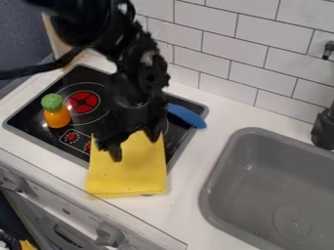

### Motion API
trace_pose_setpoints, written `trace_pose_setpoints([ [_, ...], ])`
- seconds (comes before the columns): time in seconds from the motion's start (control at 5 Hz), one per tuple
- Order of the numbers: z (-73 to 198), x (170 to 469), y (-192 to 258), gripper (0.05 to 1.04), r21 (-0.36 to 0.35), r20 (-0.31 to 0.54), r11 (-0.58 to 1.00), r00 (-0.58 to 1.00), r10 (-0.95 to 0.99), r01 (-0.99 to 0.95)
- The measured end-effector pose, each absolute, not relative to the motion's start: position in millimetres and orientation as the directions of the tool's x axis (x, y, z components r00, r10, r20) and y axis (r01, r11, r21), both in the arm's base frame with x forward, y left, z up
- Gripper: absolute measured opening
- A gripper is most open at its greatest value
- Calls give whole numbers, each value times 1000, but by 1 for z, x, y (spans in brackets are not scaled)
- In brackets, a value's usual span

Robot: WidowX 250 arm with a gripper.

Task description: Moves a yellow cloth on the left burner

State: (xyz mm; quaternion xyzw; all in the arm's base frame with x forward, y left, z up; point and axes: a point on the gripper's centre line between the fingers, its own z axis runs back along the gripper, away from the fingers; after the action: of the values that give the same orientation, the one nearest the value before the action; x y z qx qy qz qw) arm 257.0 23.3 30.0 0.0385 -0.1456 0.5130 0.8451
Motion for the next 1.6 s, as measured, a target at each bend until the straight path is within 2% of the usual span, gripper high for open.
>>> trace_pose_setpoints([
  [0.2, 19, 257, 21, 999, -43, 282, 485, 455, 844, -873],
  [0.8, 4, 277, 30, 1000, -3, 253, 463, 448, 858, -886],
  [1.6, 8, 321, 89, 1000, -10, 262, 288, 276, 925, -957],
])
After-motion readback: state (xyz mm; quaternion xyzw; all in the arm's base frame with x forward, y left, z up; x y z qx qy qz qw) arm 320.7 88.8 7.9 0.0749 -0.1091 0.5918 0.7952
